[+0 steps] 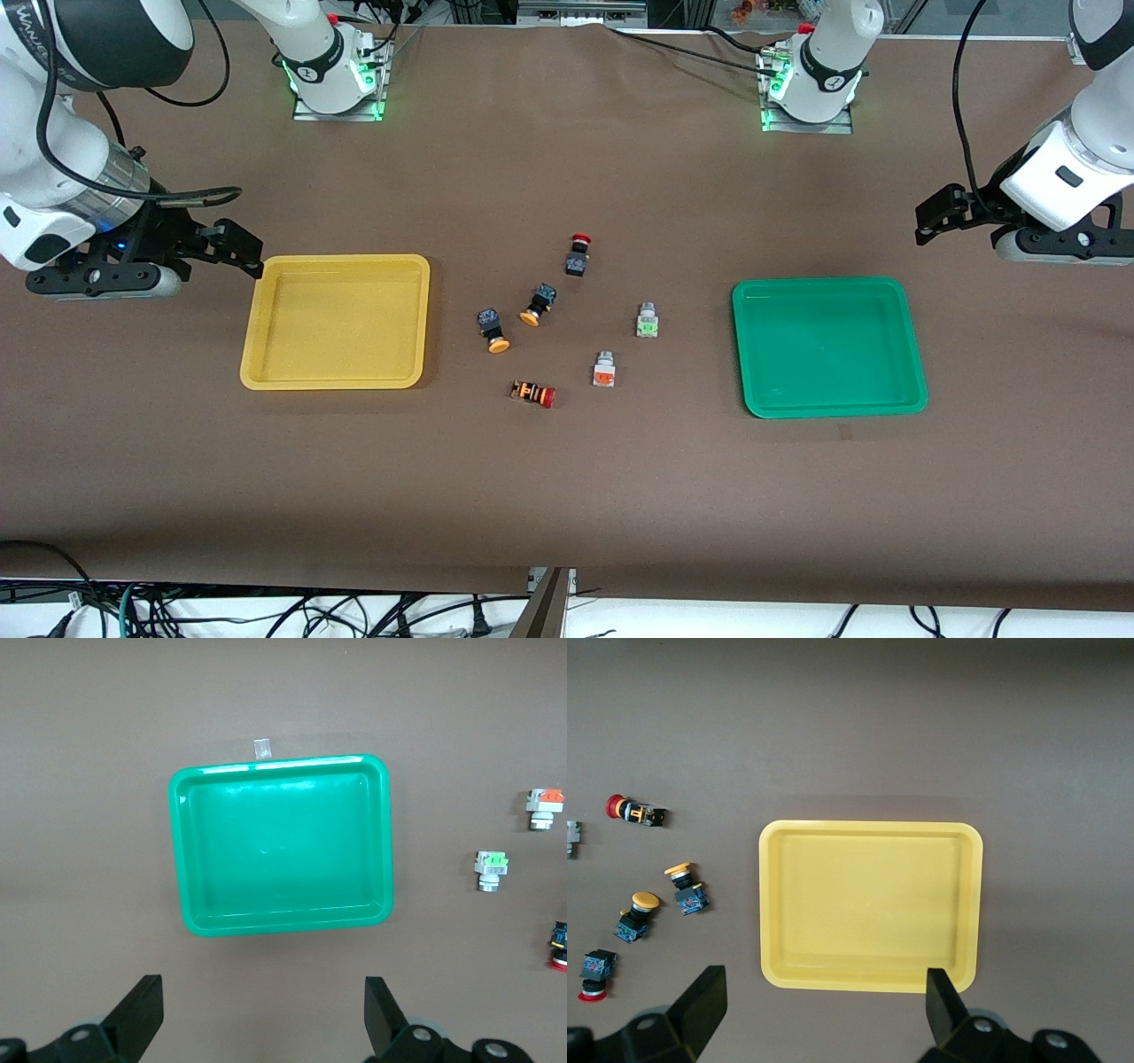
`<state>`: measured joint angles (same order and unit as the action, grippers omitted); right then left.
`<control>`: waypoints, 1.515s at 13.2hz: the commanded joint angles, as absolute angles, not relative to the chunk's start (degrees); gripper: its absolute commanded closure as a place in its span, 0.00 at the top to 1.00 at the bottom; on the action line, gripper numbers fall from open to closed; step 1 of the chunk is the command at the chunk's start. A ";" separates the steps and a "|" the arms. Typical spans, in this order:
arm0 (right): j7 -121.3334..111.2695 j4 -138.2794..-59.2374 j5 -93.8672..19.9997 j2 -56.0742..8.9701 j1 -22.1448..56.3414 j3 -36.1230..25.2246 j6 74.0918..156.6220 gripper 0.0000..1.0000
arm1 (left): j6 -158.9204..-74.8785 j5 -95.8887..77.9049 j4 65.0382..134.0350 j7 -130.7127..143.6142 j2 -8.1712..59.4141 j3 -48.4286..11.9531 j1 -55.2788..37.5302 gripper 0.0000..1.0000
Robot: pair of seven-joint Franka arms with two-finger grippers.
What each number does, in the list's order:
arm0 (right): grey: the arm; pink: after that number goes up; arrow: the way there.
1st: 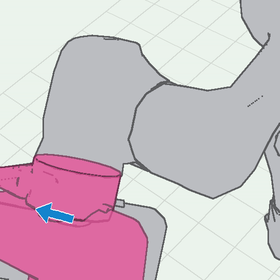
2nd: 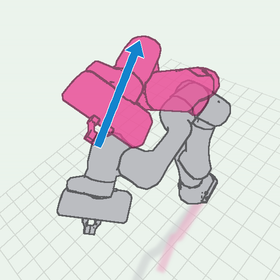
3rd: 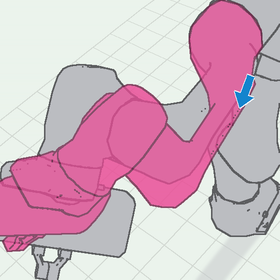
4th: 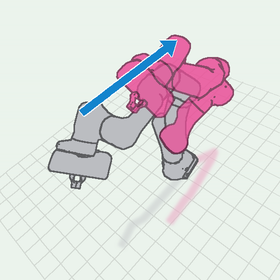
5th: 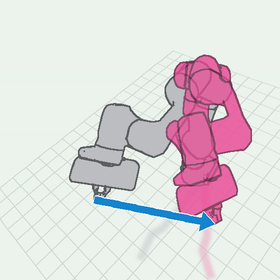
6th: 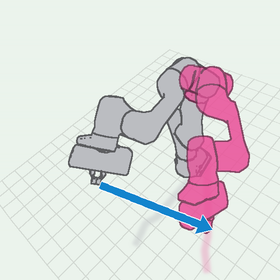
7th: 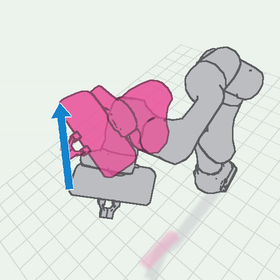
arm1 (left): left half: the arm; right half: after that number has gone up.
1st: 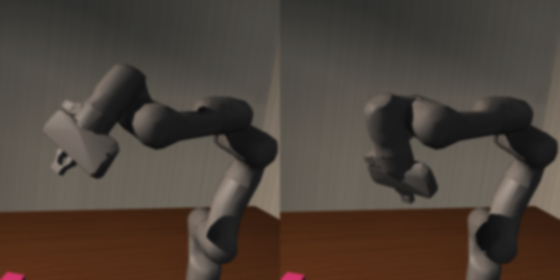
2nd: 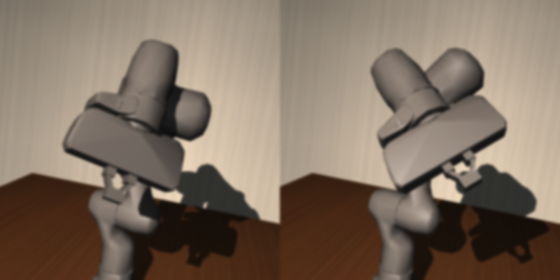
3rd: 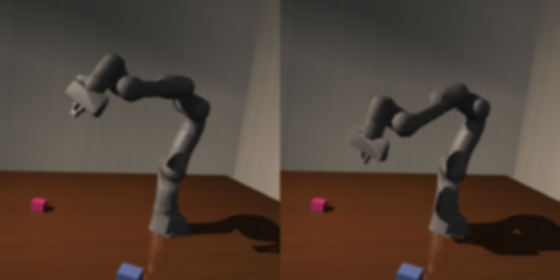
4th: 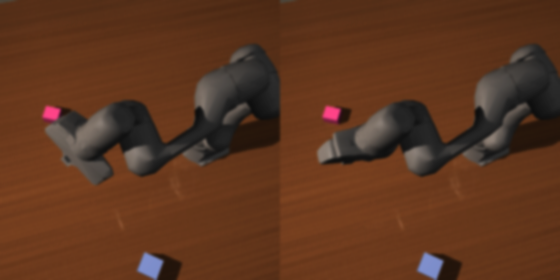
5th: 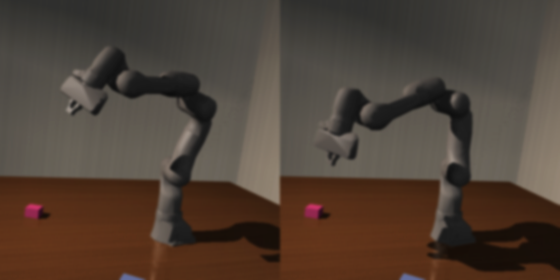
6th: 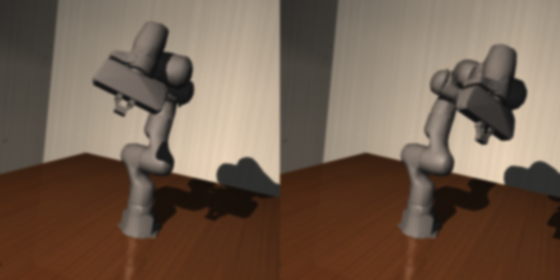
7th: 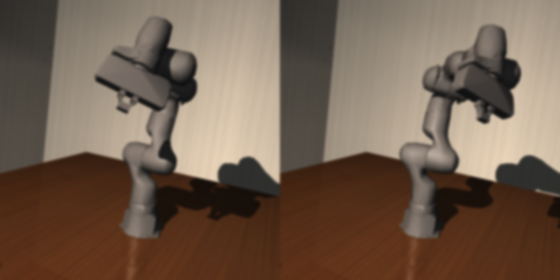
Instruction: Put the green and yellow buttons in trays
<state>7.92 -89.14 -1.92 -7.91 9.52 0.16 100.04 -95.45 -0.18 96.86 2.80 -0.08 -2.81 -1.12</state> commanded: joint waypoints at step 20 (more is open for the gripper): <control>7.12 -88.33 -1.85 -12.74 13.70 0.88 105.38 0.99 | -90.81 -1.23 96.15 2.37 1.66 -2.46 -3.16 1.00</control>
<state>7.72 -89.26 -1.88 -10.04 12.89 0.82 103.88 -93.29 -0.18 96.89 2.80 0.26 -2.88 -2.21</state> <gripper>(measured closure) 0.004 0.000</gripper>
